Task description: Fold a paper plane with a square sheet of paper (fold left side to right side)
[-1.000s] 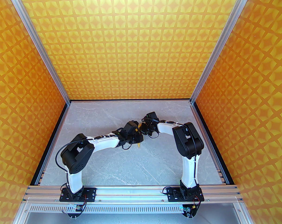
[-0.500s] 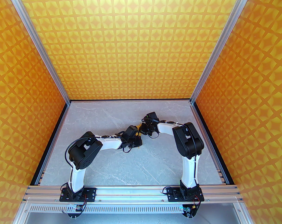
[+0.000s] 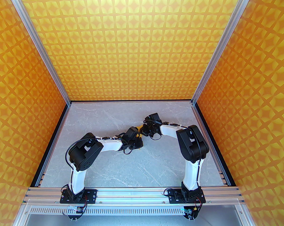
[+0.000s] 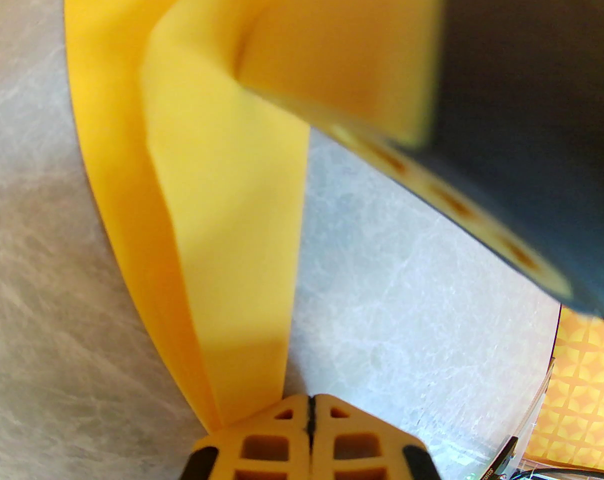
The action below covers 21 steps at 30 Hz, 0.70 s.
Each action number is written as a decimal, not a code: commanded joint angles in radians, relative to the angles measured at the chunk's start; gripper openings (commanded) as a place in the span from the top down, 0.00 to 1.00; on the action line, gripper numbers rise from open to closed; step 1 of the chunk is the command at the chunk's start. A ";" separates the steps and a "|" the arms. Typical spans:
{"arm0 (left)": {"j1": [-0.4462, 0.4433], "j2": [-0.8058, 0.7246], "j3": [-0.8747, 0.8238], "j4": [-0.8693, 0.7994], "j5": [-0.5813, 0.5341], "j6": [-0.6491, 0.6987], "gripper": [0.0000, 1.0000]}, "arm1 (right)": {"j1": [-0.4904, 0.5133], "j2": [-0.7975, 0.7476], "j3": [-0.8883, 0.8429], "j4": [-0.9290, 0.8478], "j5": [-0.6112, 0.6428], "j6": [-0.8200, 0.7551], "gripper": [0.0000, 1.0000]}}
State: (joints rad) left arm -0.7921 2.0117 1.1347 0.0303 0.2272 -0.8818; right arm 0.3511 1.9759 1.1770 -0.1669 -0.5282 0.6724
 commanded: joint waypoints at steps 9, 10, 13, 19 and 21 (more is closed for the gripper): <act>-0.001 -0.002 -0.018 -0.049 -0.005 0.020 1.00 | 0.001 0.051 -0.017 -0.076 0.017 -0.036 1.00; 0.000 -0.013 -0.021 -0.048 -0.003 0.020 1.00 | 0.001 0.055 -0.018 -0.083 0.031 -0.038 1.00; -0.004 -0.045 -0.029 -0.043 -0.002 0.021 1.00 | 0.001 0.054 -0.019 -0.089 0.056 -0.043 1.00; -0.007 -0.087 -0.061 -0.031 0.000 0.013 0.99 | 0.000 0.053 -0.013 -0.087 0.057 -0.042 1.00; -0.009 -0.096 -0.072 -0.027 0.000 0.009 0.99 | 0.001 0.055 -0.013 -0.085 0.058 -0.040 1.00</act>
State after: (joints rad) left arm -0.7933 1.9522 1.0863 0.0254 0.2276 -0.8787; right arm 0.3523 2.0014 1.1564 -0.2031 -0.5320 0.6491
